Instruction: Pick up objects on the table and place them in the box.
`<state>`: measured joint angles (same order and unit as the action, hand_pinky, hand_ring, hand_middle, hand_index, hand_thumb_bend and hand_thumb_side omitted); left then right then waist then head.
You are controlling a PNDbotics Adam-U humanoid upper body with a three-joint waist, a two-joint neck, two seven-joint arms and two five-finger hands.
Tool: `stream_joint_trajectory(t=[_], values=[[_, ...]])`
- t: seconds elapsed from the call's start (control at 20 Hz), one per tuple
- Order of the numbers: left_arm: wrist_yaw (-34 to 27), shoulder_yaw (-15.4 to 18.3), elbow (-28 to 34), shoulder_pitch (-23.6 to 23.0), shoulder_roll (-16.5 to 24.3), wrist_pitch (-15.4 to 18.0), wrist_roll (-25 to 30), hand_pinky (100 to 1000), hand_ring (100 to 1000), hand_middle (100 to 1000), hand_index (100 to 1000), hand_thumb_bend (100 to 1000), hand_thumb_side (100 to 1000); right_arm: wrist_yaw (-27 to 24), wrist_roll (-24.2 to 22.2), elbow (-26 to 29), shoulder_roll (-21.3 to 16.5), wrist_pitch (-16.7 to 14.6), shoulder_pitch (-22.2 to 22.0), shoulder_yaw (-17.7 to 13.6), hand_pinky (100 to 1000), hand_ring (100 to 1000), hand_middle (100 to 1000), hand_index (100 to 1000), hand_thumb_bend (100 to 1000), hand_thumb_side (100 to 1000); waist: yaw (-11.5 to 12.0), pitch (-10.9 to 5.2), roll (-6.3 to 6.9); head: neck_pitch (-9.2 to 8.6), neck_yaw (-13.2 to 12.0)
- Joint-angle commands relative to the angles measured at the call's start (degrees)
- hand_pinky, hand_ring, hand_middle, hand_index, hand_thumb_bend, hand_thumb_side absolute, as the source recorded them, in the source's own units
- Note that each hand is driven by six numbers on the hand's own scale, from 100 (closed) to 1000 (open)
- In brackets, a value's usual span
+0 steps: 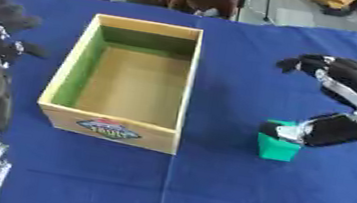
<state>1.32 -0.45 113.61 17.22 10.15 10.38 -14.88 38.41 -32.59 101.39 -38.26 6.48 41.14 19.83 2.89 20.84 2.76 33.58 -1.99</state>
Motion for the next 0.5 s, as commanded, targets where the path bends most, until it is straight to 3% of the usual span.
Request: stream_joint_trajectory(t=[0.05,0.3,0.5], values=[[-0.2,-0.1,1.0,0.6,1.2,0.1,0.2,484,731,870,726,100,973,-0.3,-2.7,-0.1,-2.2,-0.4,0.1,-0.5,906,924,836,972,388,520,0.1,-0.96,-0.02,-0.83,0.0],[-0.1,-0.1,1.0,0.5,1.2,0.0,0.3,484,731,871,726,100,973,-0.5,-6.8,0.1,-2.4,-0.5,-0.1,-1.4,908,928,850,973,291,474,0.2,-0.96,-0.03,-0.91,0.1],[-0.1,-0.1,1.0,0.5,1.2,0.0,0.3,483,732,871,726,100,974,-1.0,-11.2,1.3,-2.8,-0.4,0.2,-2.7,912,934,863,976,392,506,0.0,-1.05,0.01,-0.87,0.0]])
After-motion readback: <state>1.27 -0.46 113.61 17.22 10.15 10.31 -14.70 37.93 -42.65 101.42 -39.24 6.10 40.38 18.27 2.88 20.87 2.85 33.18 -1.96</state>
